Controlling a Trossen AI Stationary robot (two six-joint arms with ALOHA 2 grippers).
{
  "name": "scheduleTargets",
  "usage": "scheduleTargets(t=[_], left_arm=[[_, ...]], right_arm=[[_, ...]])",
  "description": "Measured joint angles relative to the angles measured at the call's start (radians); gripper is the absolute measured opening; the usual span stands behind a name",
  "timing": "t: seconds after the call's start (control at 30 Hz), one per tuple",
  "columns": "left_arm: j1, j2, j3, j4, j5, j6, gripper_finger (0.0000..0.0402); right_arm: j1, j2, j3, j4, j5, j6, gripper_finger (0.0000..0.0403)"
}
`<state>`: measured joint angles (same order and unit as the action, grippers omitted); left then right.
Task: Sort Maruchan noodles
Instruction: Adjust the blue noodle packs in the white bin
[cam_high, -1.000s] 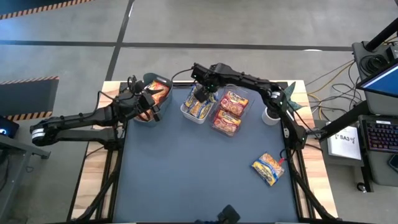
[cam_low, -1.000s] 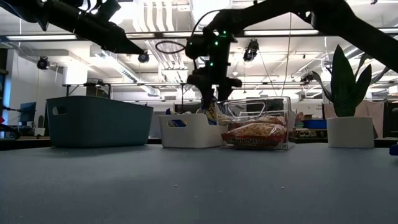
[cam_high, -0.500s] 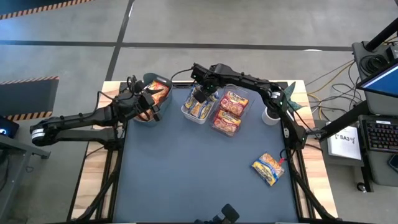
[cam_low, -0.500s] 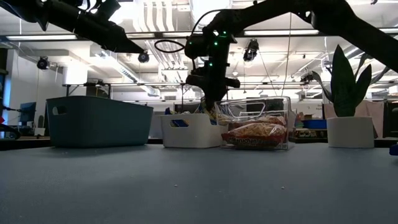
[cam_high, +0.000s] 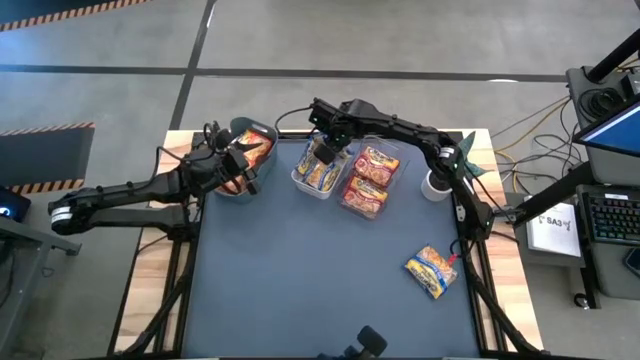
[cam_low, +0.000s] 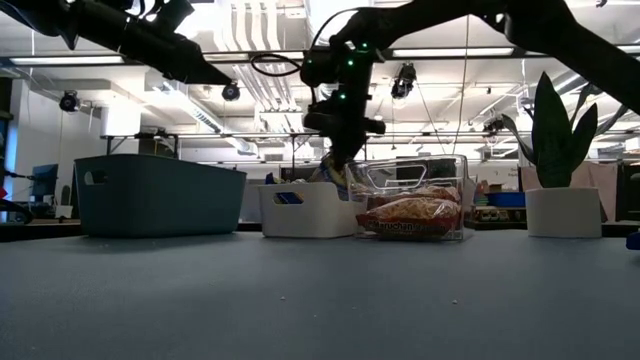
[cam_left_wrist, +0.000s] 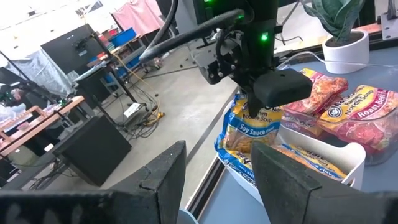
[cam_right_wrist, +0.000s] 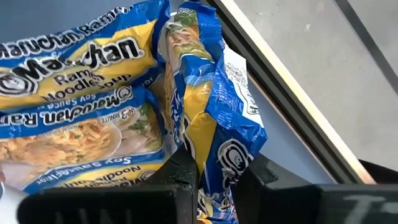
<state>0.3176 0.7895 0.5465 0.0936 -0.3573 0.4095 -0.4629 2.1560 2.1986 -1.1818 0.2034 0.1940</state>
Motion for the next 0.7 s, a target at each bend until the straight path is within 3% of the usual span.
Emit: scheduleTargets(t=[0.5,0.7], left_arm=[[0.0,0.0,0.0,0.019,0.0,0.0,0.0164],[0.0,0.0,0.0,0.019,0.0,0.0,0.0164]], right_arm=[[-0.002,-0.002,0.0,-0.029,0.047,-0.077,0.0049],[-0.002,-0.004,0.0,-0.02,0.111,-0.056,0.0082]])
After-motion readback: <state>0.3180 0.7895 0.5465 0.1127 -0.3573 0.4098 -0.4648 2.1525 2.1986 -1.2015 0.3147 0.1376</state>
